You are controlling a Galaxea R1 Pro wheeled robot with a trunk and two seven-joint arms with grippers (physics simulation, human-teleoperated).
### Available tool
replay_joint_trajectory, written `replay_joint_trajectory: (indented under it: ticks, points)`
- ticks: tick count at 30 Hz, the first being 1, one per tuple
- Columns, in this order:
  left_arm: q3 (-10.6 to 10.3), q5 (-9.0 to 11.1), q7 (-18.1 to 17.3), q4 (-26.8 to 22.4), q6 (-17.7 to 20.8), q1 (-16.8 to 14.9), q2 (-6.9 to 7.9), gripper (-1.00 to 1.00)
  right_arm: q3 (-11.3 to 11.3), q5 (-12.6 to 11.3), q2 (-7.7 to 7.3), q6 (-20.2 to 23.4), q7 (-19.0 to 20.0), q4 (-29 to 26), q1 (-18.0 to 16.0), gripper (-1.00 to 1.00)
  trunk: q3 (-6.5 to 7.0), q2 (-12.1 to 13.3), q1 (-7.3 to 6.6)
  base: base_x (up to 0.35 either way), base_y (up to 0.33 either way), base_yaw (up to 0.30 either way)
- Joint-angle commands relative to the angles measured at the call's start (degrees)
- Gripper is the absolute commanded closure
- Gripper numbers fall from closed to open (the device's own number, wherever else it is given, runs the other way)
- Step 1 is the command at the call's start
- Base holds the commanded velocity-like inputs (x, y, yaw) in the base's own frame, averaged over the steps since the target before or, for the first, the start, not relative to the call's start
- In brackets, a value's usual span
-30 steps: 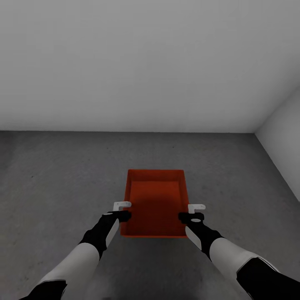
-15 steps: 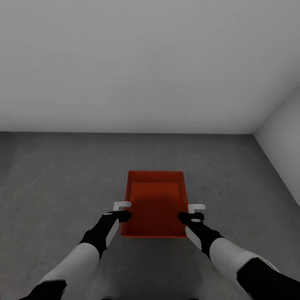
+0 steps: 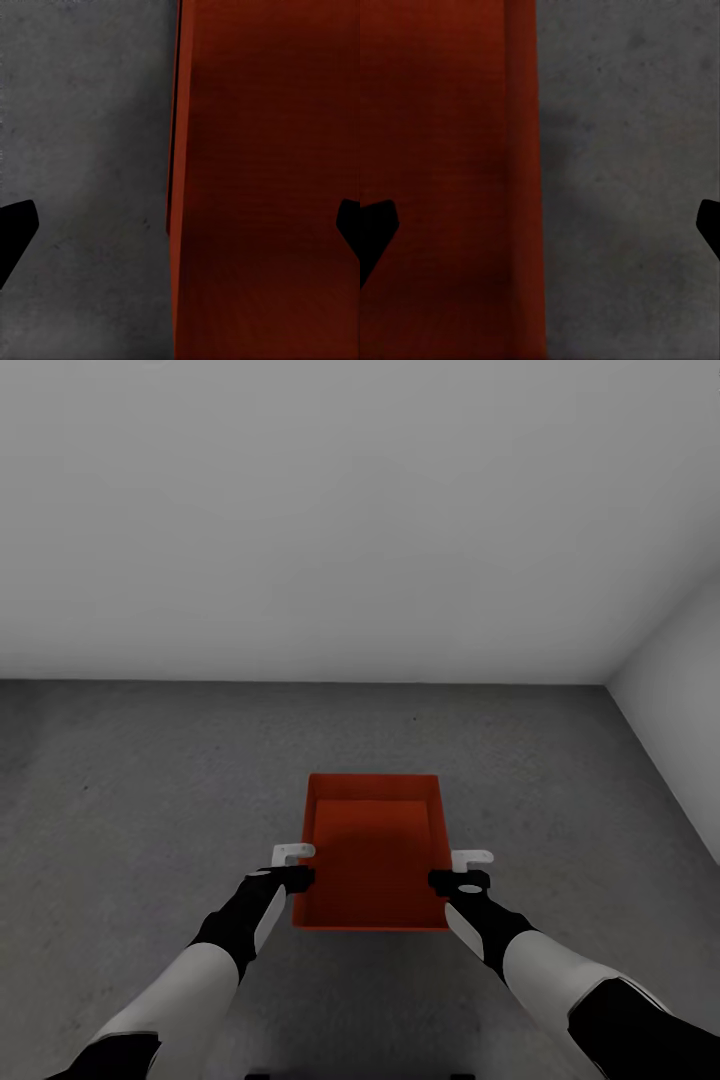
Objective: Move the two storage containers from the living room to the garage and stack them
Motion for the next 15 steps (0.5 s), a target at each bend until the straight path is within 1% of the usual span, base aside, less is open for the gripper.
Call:
replay_joint_trajectory:
  ticks: [1, 15]
  points:
    - [0.33, -0.34, -0.04, -0.11, 0.32, -0.01, -0.07, -1.0, 0.48, -0.38, -0.04, 0.2, -0.36, -0.08, -0.03, -1.0, 0.15, 0.39, -0.22, 0.0, 0.0, 0.0]
    - [0.33, -0.34, -0.02, -0.09, 0.27, -0.01, -0.07, -1.0, 0.48, -0.38, -0.05, 0.15, -0.42, -0.08, -0.03, -1.0, 2.66, 6.01, -3.3, 0.0, 0.0, 0.0]
